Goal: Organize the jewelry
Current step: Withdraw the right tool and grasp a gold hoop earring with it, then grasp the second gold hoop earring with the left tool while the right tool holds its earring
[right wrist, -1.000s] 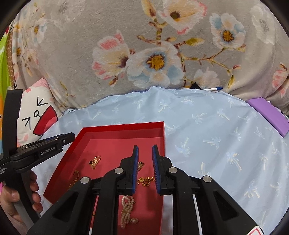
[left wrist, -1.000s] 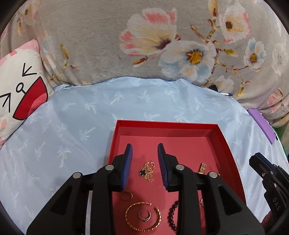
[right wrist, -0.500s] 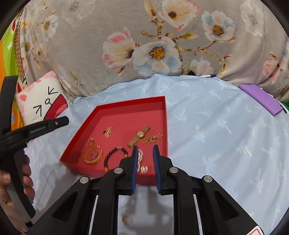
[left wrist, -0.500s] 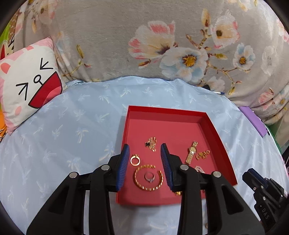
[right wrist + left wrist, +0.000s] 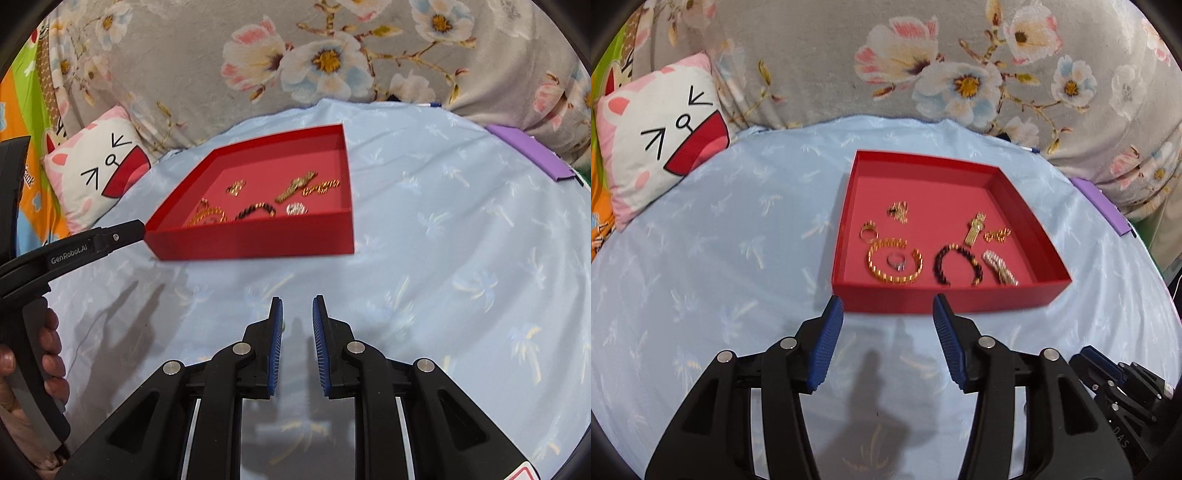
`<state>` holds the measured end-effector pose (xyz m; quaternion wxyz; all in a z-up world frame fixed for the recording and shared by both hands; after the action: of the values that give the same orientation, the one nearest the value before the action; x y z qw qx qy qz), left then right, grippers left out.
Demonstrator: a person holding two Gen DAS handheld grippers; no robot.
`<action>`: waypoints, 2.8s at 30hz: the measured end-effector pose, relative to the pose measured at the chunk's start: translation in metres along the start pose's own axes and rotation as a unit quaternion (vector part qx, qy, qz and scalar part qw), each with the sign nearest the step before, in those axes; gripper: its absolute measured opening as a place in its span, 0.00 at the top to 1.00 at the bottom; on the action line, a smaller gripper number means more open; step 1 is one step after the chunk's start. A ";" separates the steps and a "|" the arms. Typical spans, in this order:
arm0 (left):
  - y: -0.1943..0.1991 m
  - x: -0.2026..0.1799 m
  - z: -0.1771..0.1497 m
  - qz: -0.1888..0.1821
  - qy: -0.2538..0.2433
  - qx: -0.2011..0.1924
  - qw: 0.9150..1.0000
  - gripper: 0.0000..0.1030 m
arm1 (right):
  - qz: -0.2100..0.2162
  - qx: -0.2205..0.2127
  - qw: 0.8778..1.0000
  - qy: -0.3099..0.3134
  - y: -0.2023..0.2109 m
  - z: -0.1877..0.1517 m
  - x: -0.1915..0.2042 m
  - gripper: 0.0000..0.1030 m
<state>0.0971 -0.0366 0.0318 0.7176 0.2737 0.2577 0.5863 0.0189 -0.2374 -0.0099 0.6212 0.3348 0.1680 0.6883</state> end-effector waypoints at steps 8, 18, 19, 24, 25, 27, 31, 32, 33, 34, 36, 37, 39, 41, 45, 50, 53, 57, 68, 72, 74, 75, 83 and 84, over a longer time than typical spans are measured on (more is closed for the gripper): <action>-0.003 0.005 -0.026 -0.003 0.010 0.027 1.000 0.52 | 0.004 0.027 1.000 0.011 -0.022 -0.010 0.011 0.71; -0.003 0.007 -0.042 -0.005 0.010 0.040 0.999 0.52 | -0.011 0.048 0.998 0.028 -0.040 -0.011 0.019 0.71; -0.004 0.007 -0.043 -0.006 0.011 0.042 0.999 0.52 | -0.014 0.049 0.998 0.031 -0.040 -0.011 0.020 0.71; -0.004 0.007 -0.044 -0.006 0.010 0.043 0.999 0.52 | -0.033 0.052 0.997 0.043 -0.043 -0.010 0.022 0.78; -0.004 0.007 -0.044 -0.006 0.010 0.043 0.999 0.52 | -0.035 0.052 0.997 0.043 -0.043 -0.010 0.022 0.80; -0.004 0.007 -0.044 -0.004 0.010 0.043 0.999 0.52 | -0.035 0.052 0.997 0.040 -0.043 -0.010 0.021 0.85; -0.005 0.005 -0.046 0.000 0.006 0.043 0.999 0.52 | -0.031 0.052 0.998 0.037 -0.042 -0.010 0.019 0.85; -0.005 0.005 -0.047 0.000 0.005 0.043 0.999 0.52 | -0.031 0.052 0.998 0.036 -0.042 -0.010 0.018 0.85; -0.005 0.004 -0.047 -0.001 0.005 0.044 0.999 0.52 | -0.030 0.051 0.998 0.034 -0.041 -0.010 0.018 0.85; -0.005 0.004 -0.047 -0.001 0.005 0.044 0.999 0.52 | -0.028 0.051 0.998 0.032 -0.040 -0.010 0.017 0.85; -0.004 0.002 -0.048 -0.002 0.003 0.044 0.999 0.52 | -0.028 0.045 0.998 0.027 -0.034 -0.011 0.015 0.85; -0.004 0.001 -0.048 -0.003 0.001 0.044 0.999 0.52 | -0.028 0.043 0.998 0.024 -0.031 -0.011 0.014 0.85; -0.003 -0.003 -0.048 -0.007 -0.002 0.045 0.999 0.52 | -0.029 0.035 0.999 0.016 -0.022 -0.011 0.010 0.85; -0.003 -0.007 -0.049 -0.011 -0.006 0.047 0.999 0.52 | -0.034 0.024 0.999 0.009 -0.009 -0.012 0.003 0.85; -0.001 -0.025 -0.054 -0.031 -0.018 0.055 0.998 0.52 | -0.053 0.010 0.999 -0.009 0.015 -0.015 -0.017 0.85; 0.005 -0.063 -0.067 -0.057 -0.052 0.059 0.995 0.43 | -0.069 0.001 0.997 -0.037 0.036 -0.021 -0.043 0.85; 0.005 -0.084 -0.074 -0.071 -0.070 0.064 0.993 0.43 | -0.072 -0.003 0.996 -0.044 0.044 -0.022 -0.051 0.85; 0.000 -0.107 -0.082 -0.079 -0.088 0.074 0.990 0.43 | -0.072 -0.009 0.996 -0.049 0.051 -0.024 -0.059 0.85; -0.006 -0.119 -0.087 -0.070 -0.105 0.070 0.990 0.46 | -0.056 -0.004 0.997 -0.057 0.047 -0.028 -0.061 0.85; -0.006 -0.122 -0.088 -0.065 -0.115 0.063 0.989 0.58 | -0.052 -0.005 0.997 -0.055 0.046 -0.027 -0.058 0.85; -0.006 -0.121 -0.087 -0.070 -0.115 0.064 0.989 0.66 | -0.052 -0.005 0.997 -0.055 0.047 -0.027 -0.057 0.85; -0.006 -0.120 -0.086 -0.073 -0.115 0.065 0.988 0.74 | -0.052 -0.006 0.997 -0.056 0.047 -0.027 -0.057 0.85; -0.002 -0.114 -0.087 -0.093 -0.111 0.071 0.987 0.84 | -0.048 -0.009 0.997 -0.056 0.050 -0.026 -0.055 0.85; -0.001 -0.111 -0.086 -0.098 -0.106 0.072 0.987 0.84 | -0.046 -0.009 0.997 -0.055 0.050 -0.025 -0.055 0.85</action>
<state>0.0182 -0.1384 -0.0254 0.7729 0.3593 0.2471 0.4609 -0.0349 -0.2942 -0.0093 0.6640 0.3582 0.1424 0.6407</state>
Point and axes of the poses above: each gripper's, at about its wrist camera, not at the fingertips, and y roughly against the way its jaws point, x to its left, z to its top, the point moved 1 cm from there along -y, roughly the way its jaws point, and after that the axes turned 4 degrees about z, right-handed, at the moved point
